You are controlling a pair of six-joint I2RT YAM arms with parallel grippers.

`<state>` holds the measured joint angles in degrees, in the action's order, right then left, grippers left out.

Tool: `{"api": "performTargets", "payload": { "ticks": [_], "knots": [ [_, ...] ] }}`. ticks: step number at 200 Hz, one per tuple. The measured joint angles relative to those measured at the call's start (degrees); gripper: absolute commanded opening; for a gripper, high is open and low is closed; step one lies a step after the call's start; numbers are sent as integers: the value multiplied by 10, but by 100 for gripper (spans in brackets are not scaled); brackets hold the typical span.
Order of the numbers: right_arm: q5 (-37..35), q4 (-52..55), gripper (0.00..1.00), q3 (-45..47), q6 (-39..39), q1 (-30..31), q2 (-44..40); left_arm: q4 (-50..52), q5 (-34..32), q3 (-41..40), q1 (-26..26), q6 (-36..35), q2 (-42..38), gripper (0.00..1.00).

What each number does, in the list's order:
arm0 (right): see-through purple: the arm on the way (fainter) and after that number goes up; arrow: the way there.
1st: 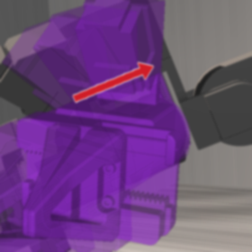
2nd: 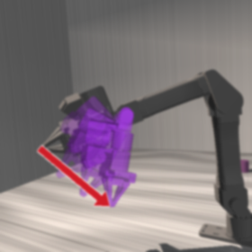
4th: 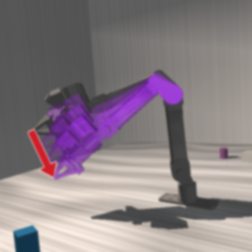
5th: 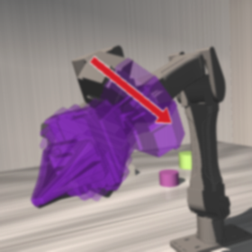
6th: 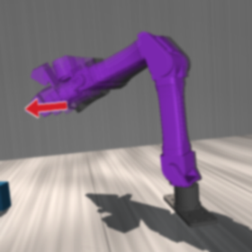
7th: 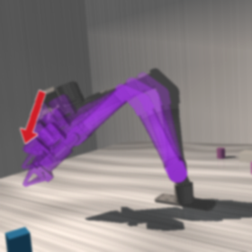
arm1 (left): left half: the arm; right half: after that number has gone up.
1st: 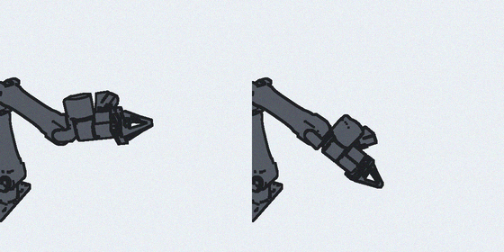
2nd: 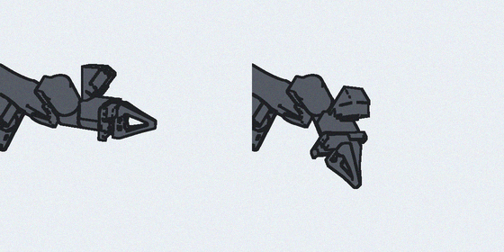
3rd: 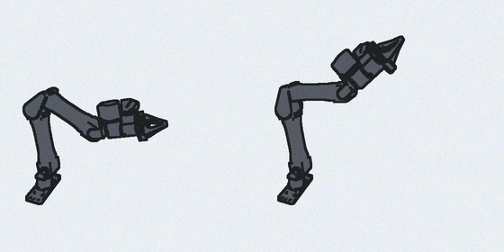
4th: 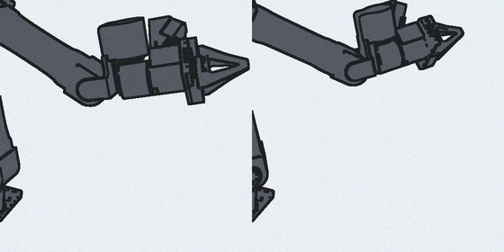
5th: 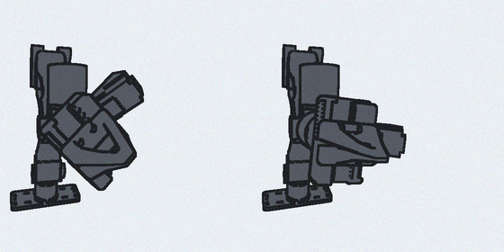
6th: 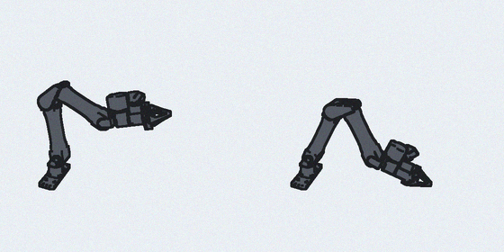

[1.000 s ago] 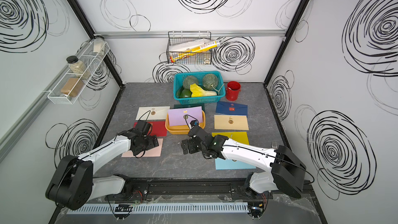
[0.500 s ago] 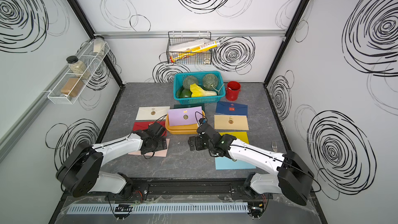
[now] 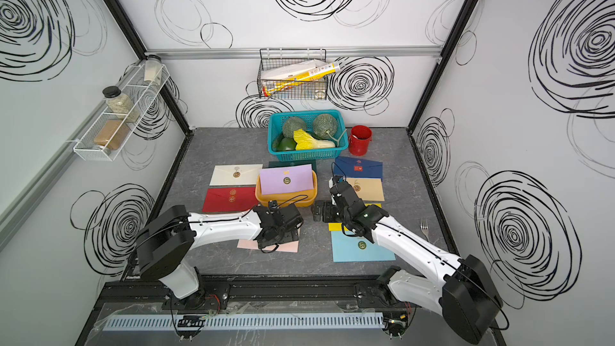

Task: Put the sealed envelopes into the storage box
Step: Pick up the envelope from the center of the board.

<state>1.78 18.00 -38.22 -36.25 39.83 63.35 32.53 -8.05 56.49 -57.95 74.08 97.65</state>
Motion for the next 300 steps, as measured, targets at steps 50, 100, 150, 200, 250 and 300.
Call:
{"api": "performTargets", "payload": {
  "ticks": [50,100,150,200,250,300],
  "knots": [
    [46,5,100,29,4,0,2,8,13,64,15,26,-37,99],
    [86,-22,100,30,-26,39,23,46,-11,-50,189,-64,-271,99],
    [103,-117,100,50,-118,133,97,81,23,-193,294,-157,-322,99],
    [103,-177,100,79,-187,134,100,53,57,-193,295,-247,-249,99],
    [111,-231,100,99,-241,144,116,9,117,-194,295,-316,-211,98],
    [119,-272,100,109,-262,144,147,-14,141,-194,283,-353,-201,98]
  ]
}}
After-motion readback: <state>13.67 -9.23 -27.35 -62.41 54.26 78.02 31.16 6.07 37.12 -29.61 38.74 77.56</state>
